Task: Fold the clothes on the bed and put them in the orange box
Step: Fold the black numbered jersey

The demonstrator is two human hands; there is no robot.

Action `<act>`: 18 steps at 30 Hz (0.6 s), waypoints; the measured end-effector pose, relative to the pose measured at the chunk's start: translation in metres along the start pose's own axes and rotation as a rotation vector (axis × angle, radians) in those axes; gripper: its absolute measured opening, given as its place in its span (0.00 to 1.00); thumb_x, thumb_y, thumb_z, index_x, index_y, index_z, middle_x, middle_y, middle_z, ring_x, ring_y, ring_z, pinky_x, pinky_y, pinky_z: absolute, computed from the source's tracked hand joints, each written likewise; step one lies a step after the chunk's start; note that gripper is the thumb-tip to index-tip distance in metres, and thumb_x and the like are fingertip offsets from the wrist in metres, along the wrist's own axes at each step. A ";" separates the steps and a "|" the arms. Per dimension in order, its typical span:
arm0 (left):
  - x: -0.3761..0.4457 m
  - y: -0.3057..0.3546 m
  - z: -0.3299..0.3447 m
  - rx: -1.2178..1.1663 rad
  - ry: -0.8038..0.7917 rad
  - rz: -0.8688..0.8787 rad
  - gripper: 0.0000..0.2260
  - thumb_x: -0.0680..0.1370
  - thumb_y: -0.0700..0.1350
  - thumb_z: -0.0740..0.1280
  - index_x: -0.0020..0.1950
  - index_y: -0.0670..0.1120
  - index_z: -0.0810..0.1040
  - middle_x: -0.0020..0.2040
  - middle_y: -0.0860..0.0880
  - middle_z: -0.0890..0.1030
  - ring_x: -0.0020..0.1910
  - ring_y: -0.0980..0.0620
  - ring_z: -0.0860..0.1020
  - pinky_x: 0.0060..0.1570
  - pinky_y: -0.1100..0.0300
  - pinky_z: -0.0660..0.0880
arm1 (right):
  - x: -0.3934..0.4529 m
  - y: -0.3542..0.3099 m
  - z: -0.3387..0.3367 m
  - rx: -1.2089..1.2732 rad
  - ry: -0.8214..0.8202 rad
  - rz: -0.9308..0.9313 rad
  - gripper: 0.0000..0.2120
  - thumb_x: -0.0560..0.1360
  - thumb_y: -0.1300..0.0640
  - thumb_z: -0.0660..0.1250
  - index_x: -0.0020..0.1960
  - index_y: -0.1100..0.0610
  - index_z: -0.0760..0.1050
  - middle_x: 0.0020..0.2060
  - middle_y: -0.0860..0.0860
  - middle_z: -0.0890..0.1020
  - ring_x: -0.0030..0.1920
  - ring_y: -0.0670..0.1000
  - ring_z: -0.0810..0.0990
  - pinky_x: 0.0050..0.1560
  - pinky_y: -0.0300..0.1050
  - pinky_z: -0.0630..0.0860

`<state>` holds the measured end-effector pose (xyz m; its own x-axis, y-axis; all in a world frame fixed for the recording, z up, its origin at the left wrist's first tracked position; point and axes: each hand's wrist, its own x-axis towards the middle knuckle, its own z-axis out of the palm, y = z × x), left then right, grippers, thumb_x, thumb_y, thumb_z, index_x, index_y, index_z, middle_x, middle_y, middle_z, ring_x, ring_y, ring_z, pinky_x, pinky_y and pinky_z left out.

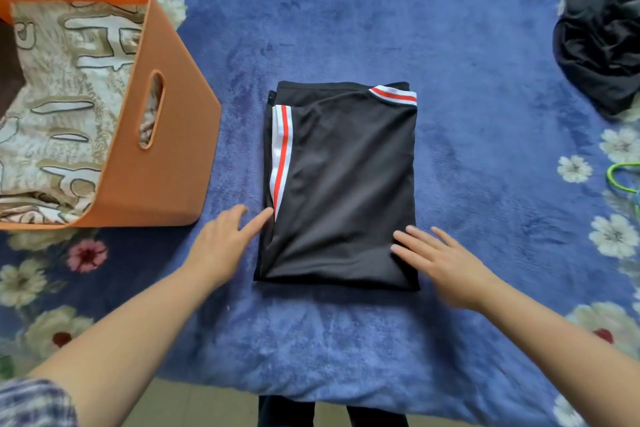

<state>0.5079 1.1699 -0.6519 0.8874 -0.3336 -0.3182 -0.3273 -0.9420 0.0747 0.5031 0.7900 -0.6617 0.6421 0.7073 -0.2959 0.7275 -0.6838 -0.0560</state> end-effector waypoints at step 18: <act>0.107 -0.036 0.011 0.227 0.309 0.685 0.20 0.67 0.35 0.61 0.58 0.44 0.68 0.56 0.41 0.81 0.62 0.44 0.68 0.72 0.58 0.43 | 0.073 0.065 0.016 -0.124 0.198 0.030 0.29 0.66 0.62 0.49 0.66 0.48 0.64 0.67 0.53 0.64 0.66 0.57 0.64 0.65 0.56 0.58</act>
<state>0.6110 1.1686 -0.6988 0.5029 -0.8643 0.0091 -0.8632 -0.5027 -0.0463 0.5934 0.7941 -0.7019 0.6895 0.7170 -0.1025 0.7240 -0.6861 0.0711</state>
